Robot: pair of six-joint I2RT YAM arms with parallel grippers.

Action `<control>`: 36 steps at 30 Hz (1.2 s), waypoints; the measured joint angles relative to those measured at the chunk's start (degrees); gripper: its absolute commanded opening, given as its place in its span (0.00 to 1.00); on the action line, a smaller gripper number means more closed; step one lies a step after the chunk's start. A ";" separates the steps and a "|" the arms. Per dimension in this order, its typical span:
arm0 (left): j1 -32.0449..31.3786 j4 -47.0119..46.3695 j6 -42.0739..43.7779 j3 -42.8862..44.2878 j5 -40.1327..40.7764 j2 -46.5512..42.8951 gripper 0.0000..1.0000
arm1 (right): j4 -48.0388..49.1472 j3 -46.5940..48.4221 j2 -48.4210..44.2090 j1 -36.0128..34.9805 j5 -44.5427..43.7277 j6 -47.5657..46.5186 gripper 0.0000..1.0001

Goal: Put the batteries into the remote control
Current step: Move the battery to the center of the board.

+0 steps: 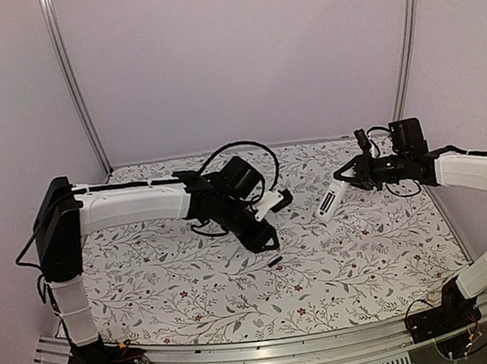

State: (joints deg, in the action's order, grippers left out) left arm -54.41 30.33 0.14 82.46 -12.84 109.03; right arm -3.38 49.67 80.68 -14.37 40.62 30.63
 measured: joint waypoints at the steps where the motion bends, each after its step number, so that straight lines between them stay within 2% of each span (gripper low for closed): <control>1: -0.46 1.84 1.01 2.32 0.15 2.36 0.44 | -0.02 -0.11 0.00 0.09 0.07 0.00 0.00; 7: -1.90 10.71 5.92 11.91 2.99 12.98 0.42 | -0.33 -0.74 0.00 0.31 0.28 -0.02 0.00; 11: -2.32 14.12 7.96 13.53 4.44 15.76 0.35 | -0.37 -1.07 0.00 0.66 0.46 -0.04 0.00; 19: -2.54 17.16 10.01 17.77 4.74 19.02 0.32 | -0.46 -1.33 0.00 0.94 0.66 -0.22 0.00; 24: -2.97 17.99 11.93 20.76 4.42 21.22 0.20 | -0.46 -1.33 0.00 1.07 0.70 -0.24 0.00; 26: -3.19 18.21 13.42 20.61 3.89 21.53 0.14 | -0.46 -1.33 0.00 1.33 0.72 -0.24 0.00; 28: -3.30 18.47 14.97 19.74 3.02 21.49 0.11 | -0.46 -1.36 0.00 1.57 0.72 -0.24 0.00; 36: -4.24 17.53 24.57 12.44 -0.24 17.42 0.08 | -0.46 -1.40 0.00 1.68 1.44 -0.22 0.00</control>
State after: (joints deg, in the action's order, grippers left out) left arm -58.65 47.86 24.71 94.89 -13.08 126.45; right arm -3.84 48.27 80.68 -12.69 42.06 30.41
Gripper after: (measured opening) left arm 0.092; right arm 0.198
